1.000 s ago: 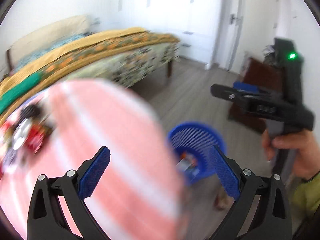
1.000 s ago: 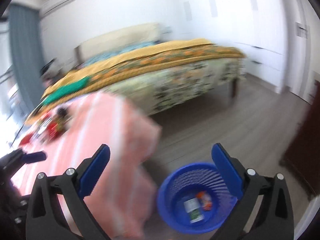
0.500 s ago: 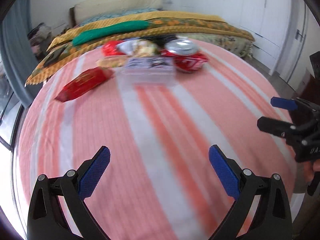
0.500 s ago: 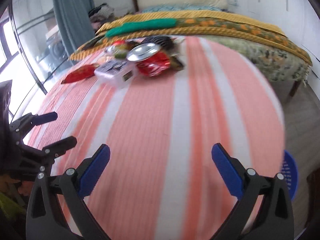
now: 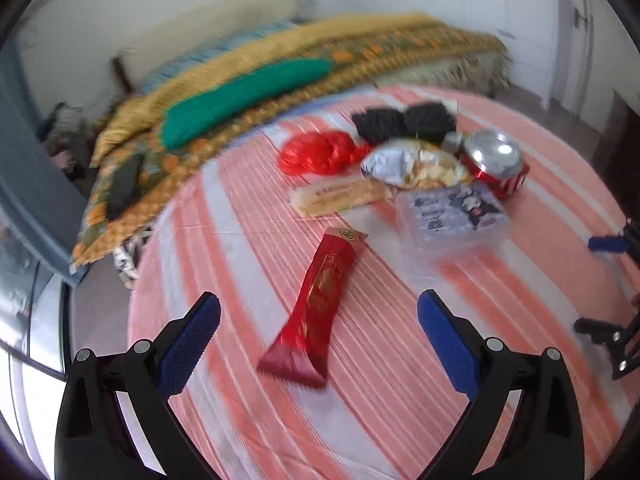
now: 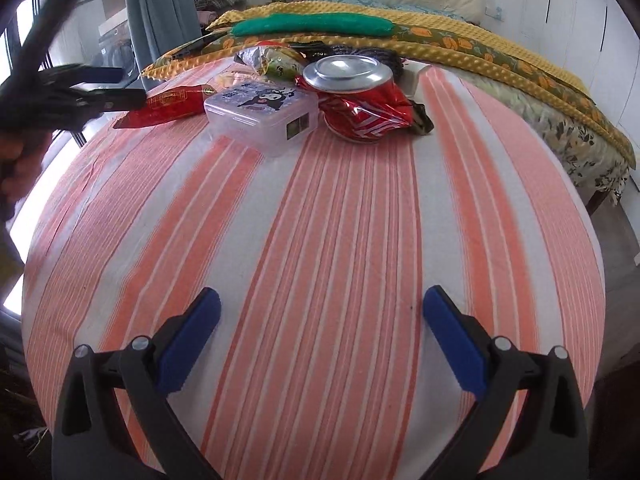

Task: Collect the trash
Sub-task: 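Move both tools back over the table toward the red wrapper bar, then grasp the crushed red soda can with the right tool and lift it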

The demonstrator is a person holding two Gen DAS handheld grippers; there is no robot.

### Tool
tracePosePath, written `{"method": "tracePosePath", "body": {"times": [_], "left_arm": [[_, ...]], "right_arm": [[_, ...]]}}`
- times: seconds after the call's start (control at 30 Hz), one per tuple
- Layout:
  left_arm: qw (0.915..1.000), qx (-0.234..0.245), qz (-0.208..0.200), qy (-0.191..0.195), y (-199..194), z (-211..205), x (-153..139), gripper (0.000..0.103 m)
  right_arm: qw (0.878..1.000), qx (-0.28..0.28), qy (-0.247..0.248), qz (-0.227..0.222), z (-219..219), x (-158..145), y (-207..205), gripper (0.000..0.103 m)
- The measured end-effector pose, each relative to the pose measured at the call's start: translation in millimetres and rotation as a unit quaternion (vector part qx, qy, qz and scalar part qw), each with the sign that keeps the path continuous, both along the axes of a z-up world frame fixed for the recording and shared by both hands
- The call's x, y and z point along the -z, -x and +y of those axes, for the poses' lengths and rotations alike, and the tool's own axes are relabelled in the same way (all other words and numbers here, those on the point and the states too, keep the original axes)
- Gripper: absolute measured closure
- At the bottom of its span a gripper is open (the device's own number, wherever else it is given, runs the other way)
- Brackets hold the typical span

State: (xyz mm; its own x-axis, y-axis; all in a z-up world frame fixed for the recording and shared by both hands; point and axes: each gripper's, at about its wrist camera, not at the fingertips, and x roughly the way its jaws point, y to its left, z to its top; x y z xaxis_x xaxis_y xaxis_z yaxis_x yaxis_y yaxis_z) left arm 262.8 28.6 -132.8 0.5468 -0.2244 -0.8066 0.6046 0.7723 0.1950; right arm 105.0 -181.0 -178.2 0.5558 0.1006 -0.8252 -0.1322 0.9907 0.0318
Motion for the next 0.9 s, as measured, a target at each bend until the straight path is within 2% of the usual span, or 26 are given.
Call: {"method": "tracePosePath", "body": {"times": [0.03,0.1,0.17,0.23,0.3,0.33,0.37,0.43,0.57,0.7,0.73,0.83,0.9], "left_arm": [[0.9997,0.011,0.008,-0.019,-11.8,-3.4,6.1,0.006],[0.9974,0.035,0.021,-0.06,-27.6,-12.8,20.5,0.014],[0.9951,0.046,0.034,-0.08,-40.4,-17.1,32.2,0.032],[0.995,0.053,0.049,-0.07,-45.5,-18.6,37.2,0.04],[0.9954,0.055,0.071,-0.033,-47.7,-15.0,35.0,0.061],[0.9951,0.051,0.083,-0.015,-47.4,-11.8,34.6,0.079],[0.9951,0.041,0.091,0.003,-44.5,-7.8,34.6,0.083],[0.9961,0.011,0.086,0.017,-33.1,-0.4,34.9,0.084],[0.9922,-0.058,0.091,0.061,16.0,15.0,33.2,0.084],[0.9884,-0.081,0.087,0.094,66.6,15.0,34.7,0.083],[0.9879,-0.086,0.081,0.101,77.3,14.0,36.4,0.075],[0.9889,-0.089,0.061,0.102,87.0,10.2,40.0,0.037],[0.9897,-0.091,0.048,0.1,87.6,8.5,43.4,0.032]], "right_arm": [[1.0,0.0,-0.001,0.0,-0.5,-0.1,-0.7,0.005],[1.0,0.001,0.0,0.0,-0.2,0.0,-0.9,0.005],[1.0,0.001,0.001,0.0,0.3,0.2,-1.3,0.005],[1.0,0.001,0.0,0.0,0.1,0.3,-1.4,0.005],[1.0,0.001,0.0,0.0,0.0,0.3,-1.4,0.005],[1.0,0.001,0.0,0.0,0.1,0.3,-1.3,0.005],[1.0,0.001,0.0,0.0,0.1,0.4,-1.2,0.005],[1.0,0.001,0.0,0.0,-0.1,0.4,-1.1,0.005],[1.0,0.001,-0.001,0.0,0.1,0.4,-2.1,0.005],[1.0,0.001,-0.002,0.0,-0.4,0.2,-2.1,0.005],[1.0,0.001,-0.004,0.0,-0.4,-0.1,-2.1,0.005],[1.0,0.0,-0.015,0.0,-3.3,-1.6,-2.2,0.005],[0.999,-0.008,-0.034,0.008,-9.4,-5.0,-6.7,0.005]]}}
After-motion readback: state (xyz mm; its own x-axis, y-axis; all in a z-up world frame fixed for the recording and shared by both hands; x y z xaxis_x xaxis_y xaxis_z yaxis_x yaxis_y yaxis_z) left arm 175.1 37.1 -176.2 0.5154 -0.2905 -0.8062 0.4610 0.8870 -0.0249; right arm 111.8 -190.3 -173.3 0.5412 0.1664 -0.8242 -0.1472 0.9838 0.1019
